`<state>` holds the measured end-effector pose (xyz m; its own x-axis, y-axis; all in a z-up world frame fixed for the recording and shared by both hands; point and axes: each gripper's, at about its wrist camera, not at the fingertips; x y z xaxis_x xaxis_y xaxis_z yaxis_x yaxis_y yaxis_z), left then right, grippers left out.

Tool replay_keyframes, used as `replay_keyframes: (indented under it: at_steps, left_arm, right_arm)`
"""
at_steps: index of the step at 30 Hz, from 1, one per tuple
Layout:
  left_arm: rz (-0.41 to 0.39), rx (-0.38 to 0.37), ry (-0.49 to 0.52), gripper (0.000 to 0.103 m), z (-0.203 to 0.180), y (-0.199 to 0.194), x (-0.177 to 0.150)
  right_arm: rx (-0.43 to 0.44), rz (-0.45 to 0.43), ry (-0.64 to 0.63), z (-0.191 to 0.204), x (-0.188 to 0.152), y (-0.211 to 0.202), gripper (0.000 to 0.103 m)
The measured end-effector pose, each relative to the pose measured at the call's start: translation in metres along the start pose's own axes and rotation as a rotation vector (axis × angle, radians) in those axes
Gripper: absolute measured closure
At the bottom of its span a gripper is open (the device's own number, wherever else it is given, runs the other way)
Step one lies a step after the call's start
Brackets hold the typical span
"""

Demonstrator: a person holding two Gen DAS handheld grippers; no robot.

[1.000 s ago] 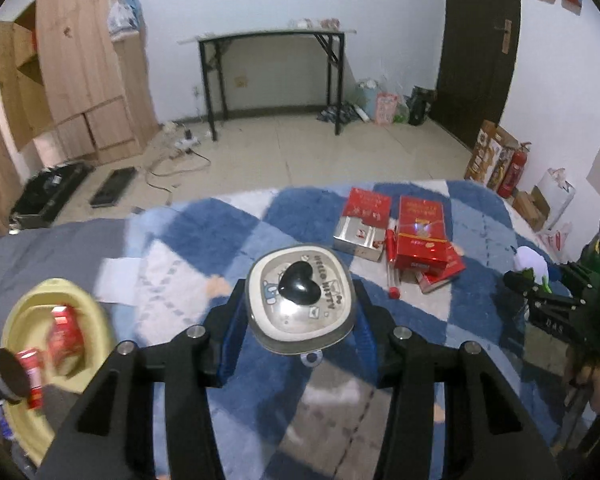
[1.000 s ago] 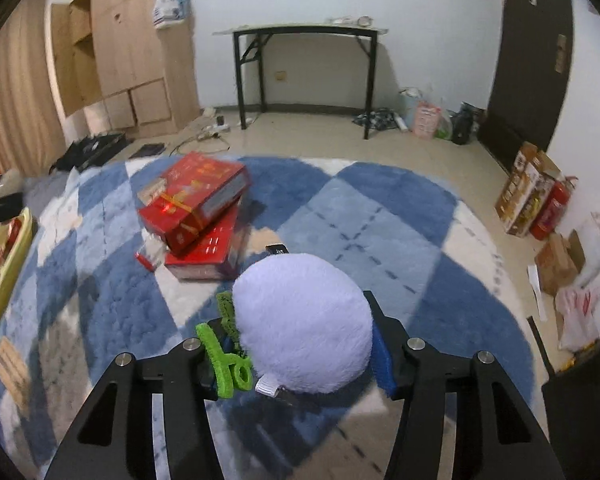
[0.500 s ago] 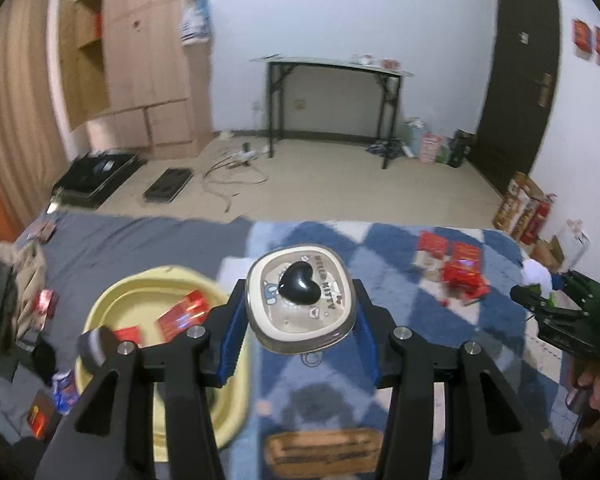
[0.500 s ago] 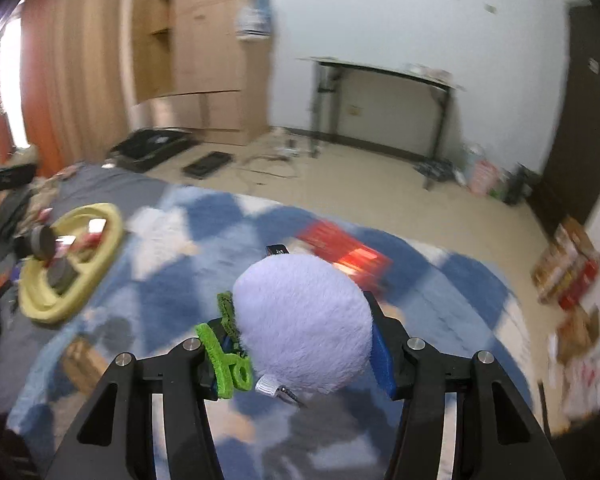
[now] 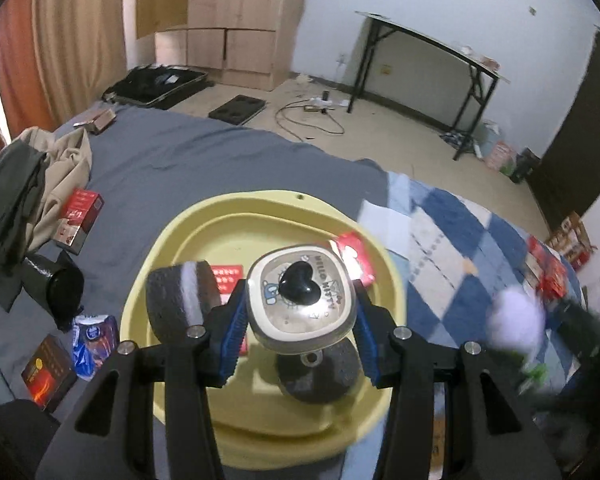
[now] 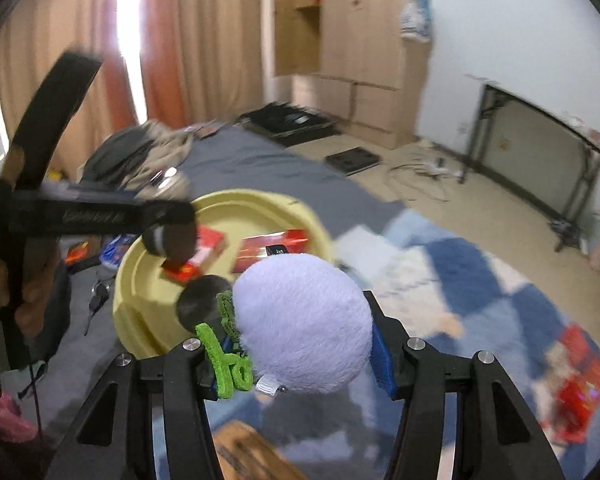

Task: Organize rigid objects
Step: 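Carry the tape roll and white ball over the yellow tray, then lower both tools into the tray and open them to release the objects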

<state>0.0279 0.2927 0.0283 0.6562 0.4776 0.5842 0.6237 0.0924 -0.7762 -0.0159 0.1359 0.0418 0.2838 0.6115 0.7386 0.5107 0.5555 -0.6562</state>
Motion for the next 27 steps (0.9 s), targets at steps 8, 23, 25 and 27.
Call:
replay_keyframes:
  at_steps: [8, 23, 25, 27]
  left_arm:
    - [0.039, 0.018, -0.022, 0.053, 0.008, 0.045, 0.022]
    - [0.068, -0.001, -0.03, 0.053, 0.016, 0.081, 0.02]
    - [0.064, -0.001, -0.019, 0.053, 0.013, 0.081, 0.022]
    - [0.076, -0.017, -0.02, 0.053, 0.011, 0.081, 0.024]
  right_arm:
    - [0.1, 0.03, -0.074, 0.025, 0.016, 0.078, 0.049]
    - [0.153, 0.059, -0.126, 0.043, 0.011, 0.152, 0.049]
    - [0.159, 0.052, -0.141, 0.047, 0.01, 0.152, 0.049]
    - [0.175, 0.049, -0.151, 0.05, 0.011, 0.151, 0.049]
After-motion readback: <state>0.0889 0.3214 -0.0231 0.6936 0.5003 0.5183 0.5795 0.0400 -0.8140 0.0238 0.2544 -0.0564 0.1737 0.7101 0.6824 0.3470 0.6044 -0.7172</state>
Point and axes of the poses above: each gripper's, at about its wrist camera, not at the fingertips, and y roughly the way its jaws point, z to its left, x to its top, and after that the axes turned 8 degrees about -y, right-handed
